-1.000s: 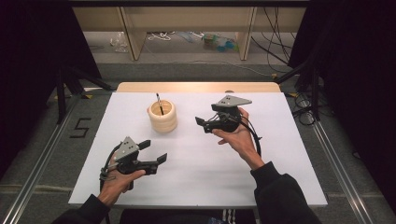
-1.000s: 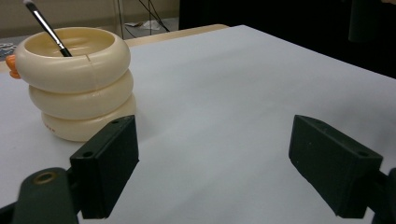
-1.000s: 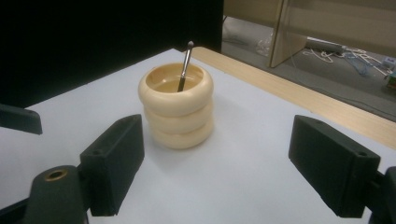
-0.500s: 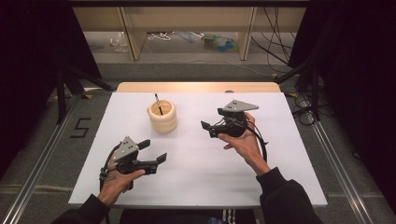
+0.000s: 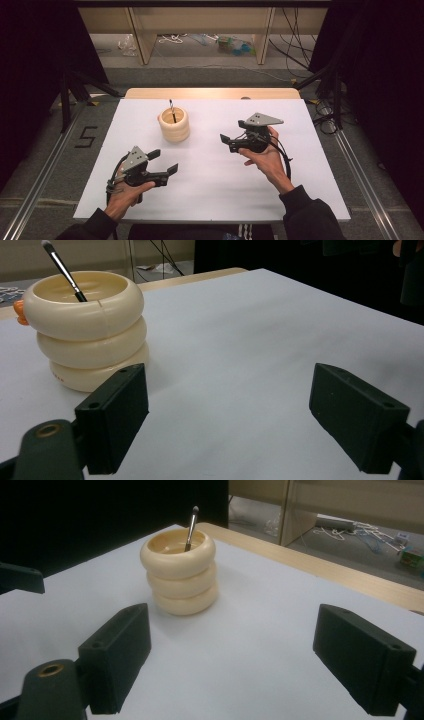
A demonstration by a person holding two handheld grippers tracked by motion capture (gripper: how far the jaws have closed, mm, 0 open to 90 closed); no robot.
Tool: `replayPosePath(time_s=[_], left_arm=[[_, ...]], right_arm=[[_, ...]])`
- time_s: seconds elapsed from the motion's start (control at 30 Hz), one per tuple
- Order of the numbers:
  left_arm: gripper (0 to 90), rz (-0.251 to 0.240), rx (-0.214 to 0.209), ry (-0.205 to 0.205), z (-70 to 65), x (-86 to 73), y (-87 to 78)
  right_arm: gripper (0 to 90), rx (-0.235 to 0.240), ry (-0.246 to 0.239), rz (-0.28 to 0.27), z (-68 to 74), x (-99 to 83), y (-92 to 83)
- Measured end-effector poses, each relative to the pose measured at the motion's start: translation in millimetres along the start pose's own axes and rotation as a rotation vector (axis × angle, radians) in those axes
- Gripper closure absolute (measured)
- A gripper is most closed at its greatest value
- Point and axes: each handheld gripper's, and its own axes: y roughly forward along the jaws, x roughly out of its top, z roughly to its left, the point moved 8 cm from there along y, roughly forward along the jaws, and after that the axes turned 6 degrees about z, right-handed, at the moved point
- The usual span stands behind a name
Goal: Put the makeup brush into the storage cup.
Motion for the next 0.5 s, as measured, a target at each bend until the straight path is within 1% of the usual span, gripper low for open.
replayPosePath(time_s=[0.1,0.27,0.5], left_arm=[[15.7,0.001,0.003,0.0,0.1,0.0,0.0],[15.7,0.0,0.001,0.003,0.3,0.2,-0.2],[15.7,0.001,0.001,-0.004,0.0,-0.3,0.1]], right_arm=[[16.1,-0.001,0.002,0.011,-0.2,-2.9,-2.5],[16.1,0.0,0.003,0.001,-0.2,-5.2,-3.8],[16.0,0.0,0.012,0.007,-1.7,-10.6,-8.6]])
